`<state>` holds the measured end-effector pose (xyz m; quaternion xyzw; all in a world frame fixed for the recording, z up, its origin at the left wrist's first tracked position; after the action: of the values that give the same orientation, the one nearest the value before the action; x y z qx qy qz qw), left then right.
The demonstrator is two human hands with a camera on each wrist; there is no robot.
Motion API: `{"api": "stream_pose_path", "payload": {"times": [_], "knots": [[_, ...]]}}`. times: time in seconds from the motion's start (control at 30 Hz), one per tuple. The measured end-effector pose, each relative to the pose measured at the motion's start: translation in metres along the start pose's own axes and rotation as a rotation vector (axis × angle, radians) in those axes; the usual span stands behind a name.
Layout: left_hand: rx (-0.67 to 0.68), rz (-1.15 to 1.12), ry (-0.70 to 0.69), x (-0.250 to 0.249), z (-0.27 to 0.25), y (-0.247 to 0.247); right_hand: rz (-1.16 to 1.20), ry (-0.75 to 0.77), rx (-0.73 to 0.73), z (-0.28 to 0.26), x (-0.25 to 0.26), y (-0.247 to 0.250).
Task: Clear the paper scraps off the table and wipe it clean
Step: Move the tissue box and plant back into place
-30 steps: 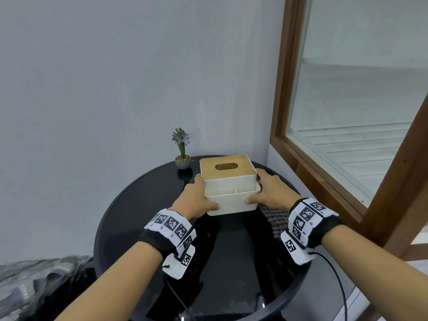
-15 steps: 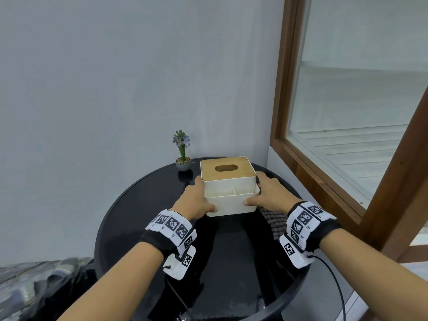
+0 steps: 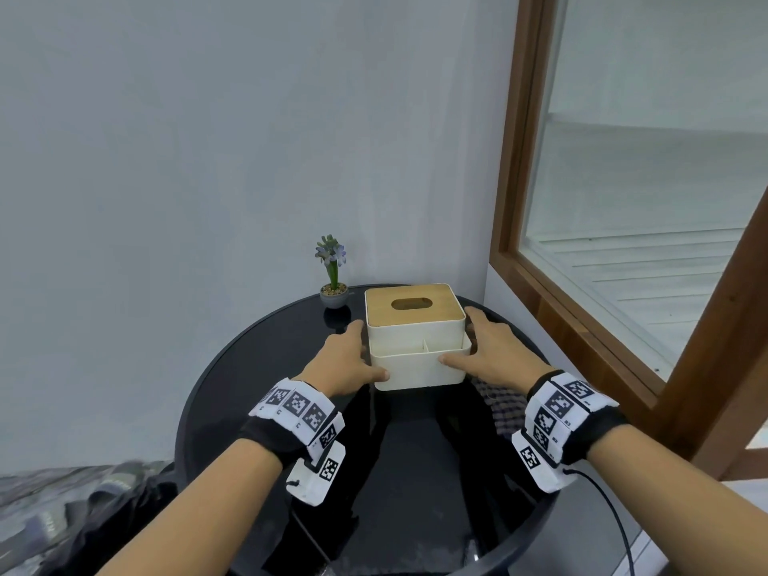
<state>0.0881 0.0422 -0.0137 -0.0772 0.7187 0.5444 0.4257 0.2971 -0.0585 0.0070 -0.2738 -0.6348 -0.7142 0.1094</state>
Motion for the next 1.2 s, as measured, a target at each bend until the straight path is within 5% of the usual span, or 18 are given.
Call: {"api": "stream_pose_path", "payload": {"times": [0.17,0.6,1.2], "knots": [[-0.026,0.024,0.025,0.014,-0.006,0.029,-0.183,0.107,-0.157,-0.001,0.021,0.017],[-0.144,0.014,0.121,0.061,0.045,0.062,-0.28,0.237,-0.061,0.042,0.095,-0.003],[-0.191,0.011,0.179,0.089,0.164,0.08,-0.387,0.246,-0.028,0.085,0.098,-0.039]]}}
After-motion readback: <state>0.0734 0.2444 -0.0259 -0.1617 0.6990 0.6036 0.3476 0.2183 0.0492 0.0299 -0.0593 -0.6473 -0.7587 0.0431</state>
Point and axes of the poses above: each hand's wrist, its own z-axis towards the middle knuckle, its own y-axis out of the back of the hand, x = y × z, the point moved 8 cm from there along z, towards the middle knuckle, and after that the axes turned 5 degrees about -z, right-handed, at the moved point
